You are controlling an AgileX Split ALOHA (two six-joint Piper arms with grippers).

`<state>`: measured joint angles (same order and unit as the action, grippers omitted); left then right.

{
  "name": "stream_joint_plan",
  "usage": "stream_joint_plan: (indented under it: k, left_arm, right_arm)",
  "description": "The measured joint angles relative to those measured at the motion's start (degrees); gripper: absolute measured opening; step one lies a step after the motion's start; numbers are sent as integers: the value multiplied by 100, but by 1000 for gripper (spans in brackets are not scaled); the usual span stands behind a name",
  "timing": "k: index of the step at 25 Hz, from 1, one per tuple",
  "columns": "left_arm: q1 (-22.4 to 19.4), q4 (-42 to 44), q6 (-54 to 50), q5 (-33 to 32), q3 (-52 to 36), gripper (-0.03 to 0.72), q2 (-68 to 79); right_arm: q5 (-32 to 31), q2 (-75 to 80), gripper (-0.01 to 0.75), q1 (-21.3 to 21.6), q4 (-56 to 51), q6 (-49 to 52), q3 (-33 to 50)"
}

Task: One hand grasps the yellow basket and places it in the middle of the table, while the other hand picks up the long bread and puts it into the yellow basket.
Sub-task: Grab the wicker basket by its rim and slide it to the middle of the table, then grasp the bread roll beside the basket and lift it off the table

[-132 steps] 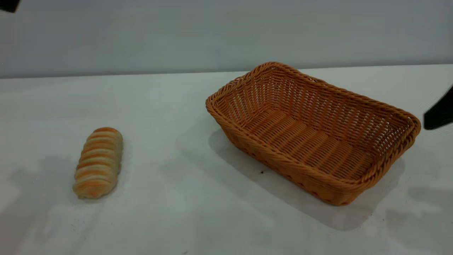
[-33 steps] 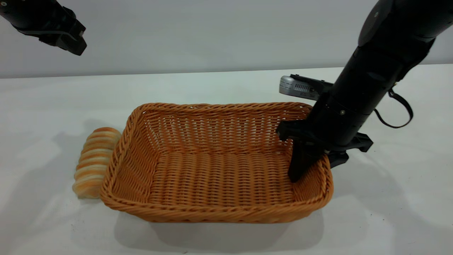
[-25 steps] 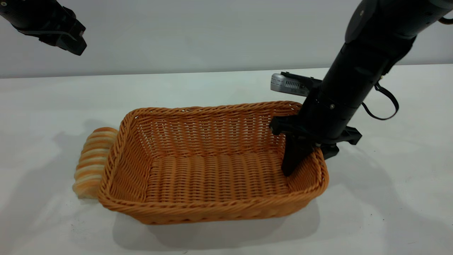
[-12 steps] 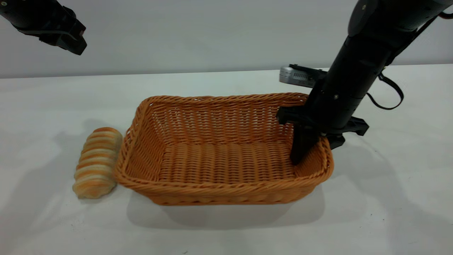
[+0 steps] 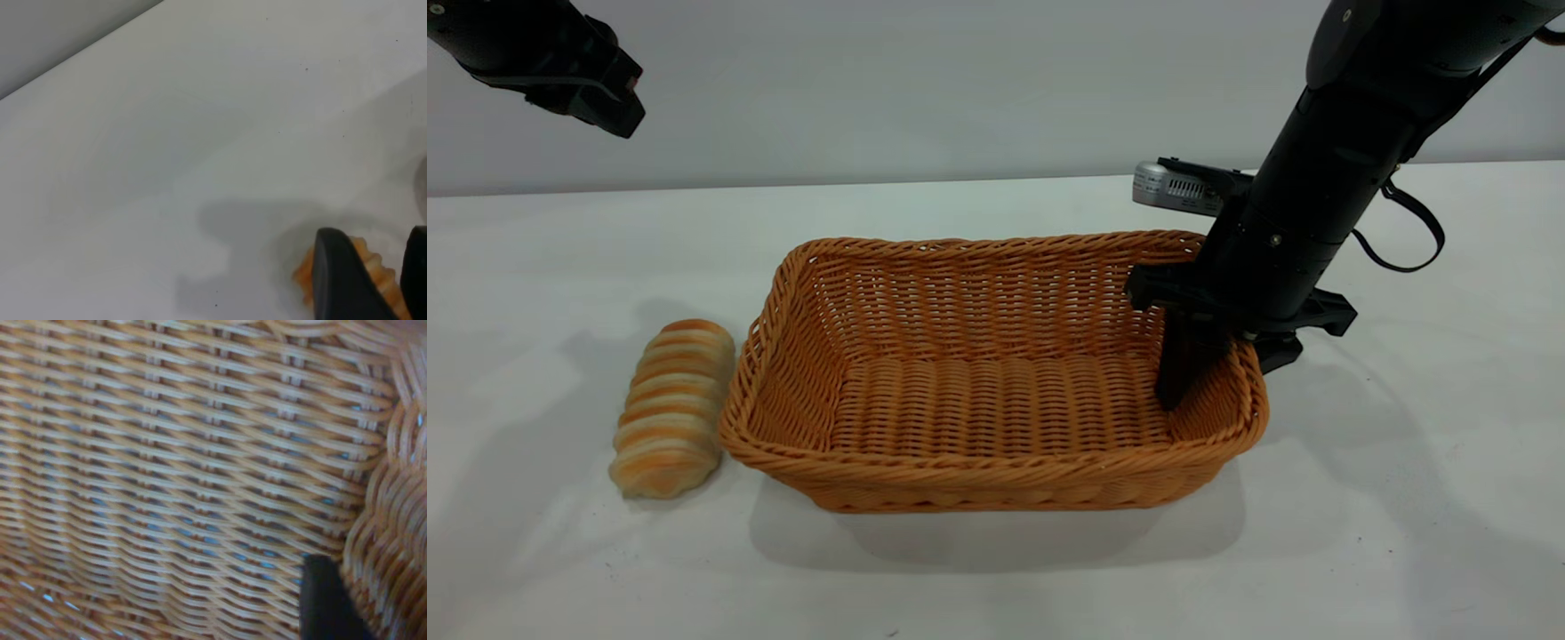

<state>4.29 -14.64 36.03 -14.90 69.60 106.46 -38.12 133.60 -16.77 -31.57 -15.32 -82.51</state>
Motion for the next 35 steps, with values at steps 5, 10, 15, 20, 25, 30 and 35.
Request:
stream_joint_plan:
  k: [5,10,15,20,25,30,35]
  left_arm:
    - [0,0,-6,-12,0,300,0]
    - [0,0,-6,-23,0,300,0]
    - [0,0,-6,-51,0,300,0]
    - [0,0,-6,-75,0,300,0]
    - [0,0,-42,-77,0,300,0]
    - [-64,0,-210,-77,0,300,0]
    - [-236,-2,-370,-82,0,300,0]
  right_arm:
    - [11,-5,532,0,33,-21,0]
    - [100,-213,557,6,332,31,0]
    - [97,-550,559,45,908,372,0]
    - [-80,-1051,560,182,1502,637,0]
    - [-302,-2090,533,212,2322,896,11]
    - [-457,-3696,479,229,2585,679,648]
    - [-300,-5796,465,229,2589,442,2259]
